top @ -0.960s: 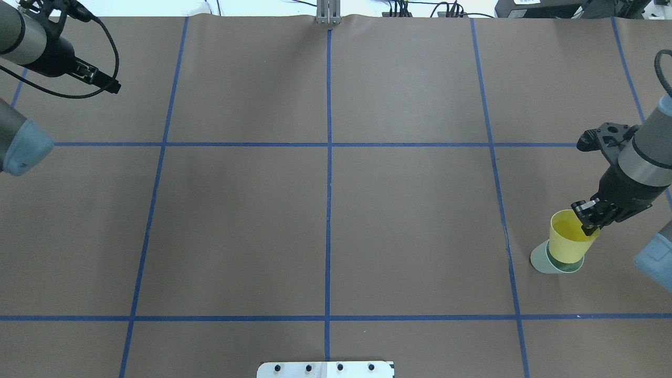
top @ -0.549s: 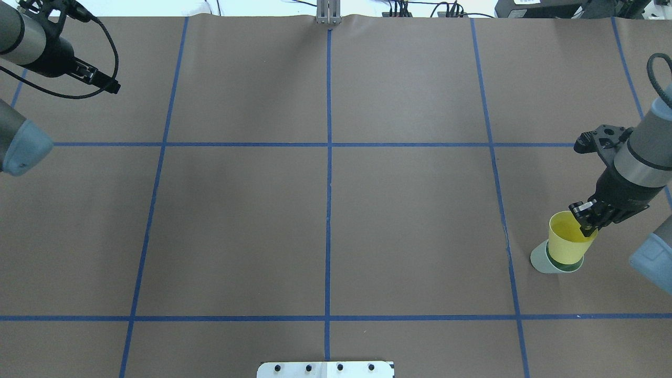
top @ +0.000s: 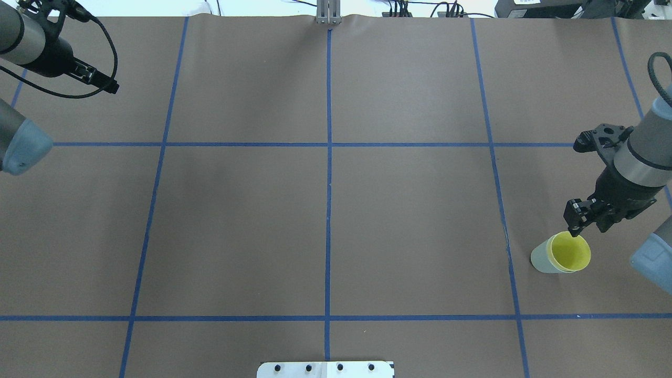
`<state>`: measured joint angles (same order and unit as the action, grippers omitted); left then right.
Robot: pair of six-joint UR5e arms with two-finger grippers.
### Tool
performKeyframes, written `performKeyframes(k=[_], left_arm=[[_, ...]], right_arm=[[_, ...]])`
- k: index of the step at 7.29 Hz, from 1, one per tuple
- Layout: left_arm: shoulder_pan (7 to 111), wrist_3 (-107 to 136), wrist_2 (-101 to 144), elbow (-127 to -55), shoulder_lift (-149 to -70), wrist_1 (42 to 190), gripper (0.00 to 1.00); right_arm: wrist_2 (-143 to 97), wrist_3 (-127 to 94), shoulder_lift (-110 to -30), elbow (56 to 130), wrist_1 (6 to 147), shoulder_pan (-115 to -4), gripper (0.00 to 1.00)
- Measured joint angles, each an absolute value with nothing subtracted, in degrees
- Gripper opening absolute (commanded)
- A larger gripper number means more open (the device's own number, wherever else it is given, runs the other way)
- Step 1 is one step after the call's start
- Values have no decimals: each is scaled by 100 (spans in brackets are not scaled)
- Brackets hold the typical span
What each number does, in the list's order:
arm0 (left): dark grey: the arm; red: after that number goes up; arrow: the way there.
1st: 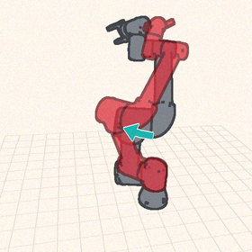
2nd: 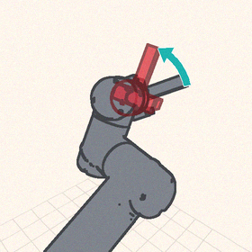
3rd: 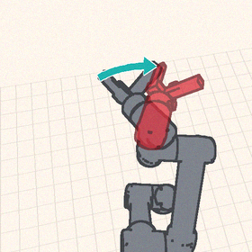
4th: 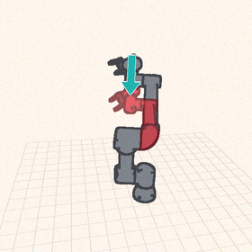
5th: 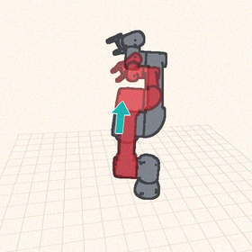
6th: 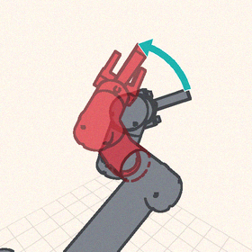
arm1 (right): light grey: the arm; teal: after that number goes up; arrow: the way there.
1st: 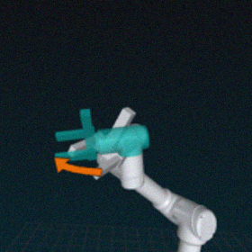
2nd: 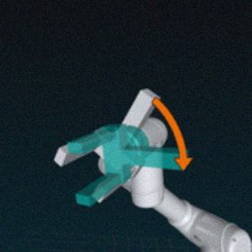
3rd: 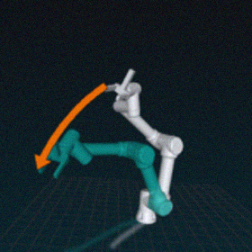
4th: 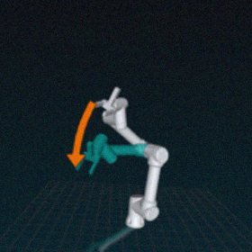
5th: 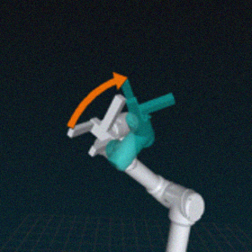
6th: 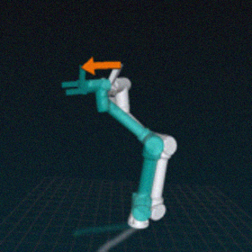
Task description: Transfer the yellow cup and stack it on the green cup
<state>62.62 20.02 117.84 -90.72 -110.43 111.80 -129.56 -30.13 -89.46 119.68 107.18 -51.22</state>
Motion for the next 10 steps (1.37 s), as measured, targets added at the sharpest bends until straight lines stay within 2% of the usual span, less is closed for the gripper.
performKeyframes(k=[3,6,8,10], left_arm=[[6614,1448,11868,-9020,-11009,10257,100],[7802,-1110,11993,-9002,-10909,8718,100],[8571,-2150,12447,-9031,-10347,8530,100],[8990,-2169,12693,-9054,-9909,8607,100]], right_arm=[[-12886,-3003,-8905,12146,10703,-5649,100],[-12818,-2174,-8847,11824,10697,-6738,100],[-12817,-1196,-8843,11401,10624,-7302,100],[-12901,-708,-8824,11092,10520,-7607,100]])
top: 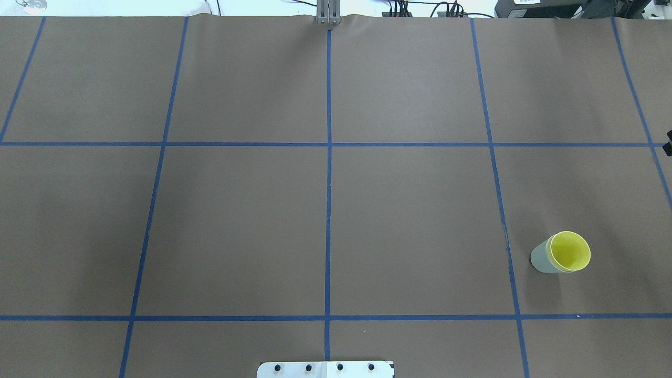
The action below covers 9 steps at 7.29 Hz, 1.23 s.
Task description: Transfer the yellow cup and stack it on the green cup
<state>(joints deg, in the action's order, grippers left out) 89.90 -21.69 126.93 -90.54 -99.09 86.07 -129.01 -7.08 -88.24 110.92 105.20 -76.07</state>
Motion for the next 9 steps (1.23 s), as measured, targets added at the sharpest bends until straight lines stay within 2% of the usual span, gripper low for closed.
performKeyframes(k=[3,7,9], left_arm=[[9124,-1862,12730,-9019,-9290,9274,100],[9128,-567,13117,-9704,-8725,9387,100],[9124,-388,13332,-9745,-8671,9392,100]], right_arm=[[-12939,-576,-8869,10566,10231,-8015,100],[-13002,-601,-8921,9985,9980,-8296,100],[-13195,-610,-8908,9622,9485,-8501,100]])
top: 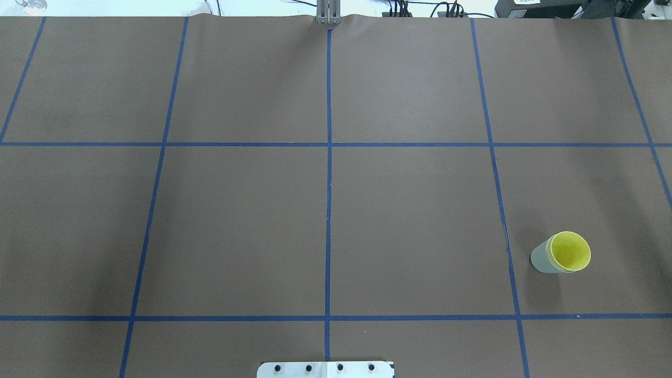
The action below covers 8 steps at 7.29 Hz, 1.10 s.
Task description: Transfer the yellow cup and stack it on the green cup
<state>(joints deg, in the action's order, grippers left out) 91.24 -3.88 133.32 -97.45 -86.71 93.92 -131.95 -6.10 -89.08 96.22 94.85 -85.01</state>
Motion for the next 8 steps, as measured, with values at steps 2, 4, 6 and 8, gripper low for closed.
performKeyframes(k=[2,4,6,8], left_arm=[[9123,-408,13377,-9712,-8624,9403,100],[9128,-420,13379,-9752,-8515,9426,100],[9131,-422,13359,-9774,-8486,9430,100],[9137,-422,13357,-9810,-8482,9425,100]], right_arm=[[-13681,-625,-8918,9534,9327,-8711,100],[-13765,-633,-8952,9501,9291,-8757,100],[-13774,-640,-8962,9449,9275,-8762,100],[-13780,-641,-8960,9361,9260,-8763,100]])
